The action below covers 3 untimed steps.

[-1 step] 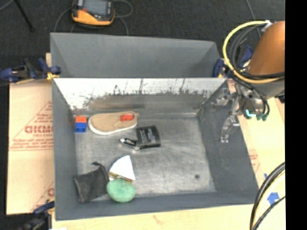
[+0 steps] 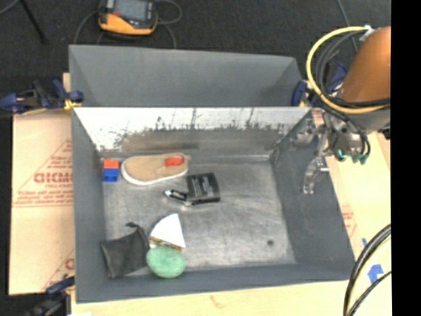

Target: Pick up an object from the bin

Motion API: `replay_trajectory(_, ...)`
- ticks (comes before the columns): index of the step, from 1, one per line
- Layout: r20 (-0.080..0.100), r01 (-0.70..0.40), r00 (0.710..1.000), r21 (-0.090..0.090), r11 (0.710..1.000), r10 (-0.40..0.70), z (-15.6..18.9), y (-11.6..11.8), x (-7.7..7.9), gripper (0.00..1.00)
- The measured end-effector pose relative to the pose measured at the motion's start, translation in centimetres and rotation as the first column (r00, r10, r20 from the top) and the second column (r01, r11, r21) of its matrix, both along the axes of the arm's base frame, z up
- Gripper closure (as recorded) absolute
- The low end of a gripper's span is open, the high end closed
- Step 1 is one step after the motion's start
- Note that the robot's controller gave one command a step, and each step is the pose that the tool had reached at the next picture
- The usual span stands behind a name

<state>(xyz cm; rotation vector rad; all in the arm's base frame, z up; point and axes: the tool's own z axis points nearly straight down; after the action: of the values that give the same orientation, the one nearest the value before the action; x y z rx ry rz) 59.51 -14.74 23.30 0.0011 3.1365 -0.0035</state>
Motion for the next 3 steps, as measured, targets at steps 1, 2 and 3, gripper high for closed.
replay_trajectory(1,0.005,-0.026,1.0,-0.002,1.0,0.026,-15.9,1.9,-1.1,1.0)
replay_trajectory(2,0.005,-0.027,1.0,-0.002,1.0,0.027,-15.9,1.9,-1.1,1.0)
replay_trajectory(3,-0.003,-0.026,1.0,0.001,1.0,0.026,-12.6,2.6,-1.1,1.0)
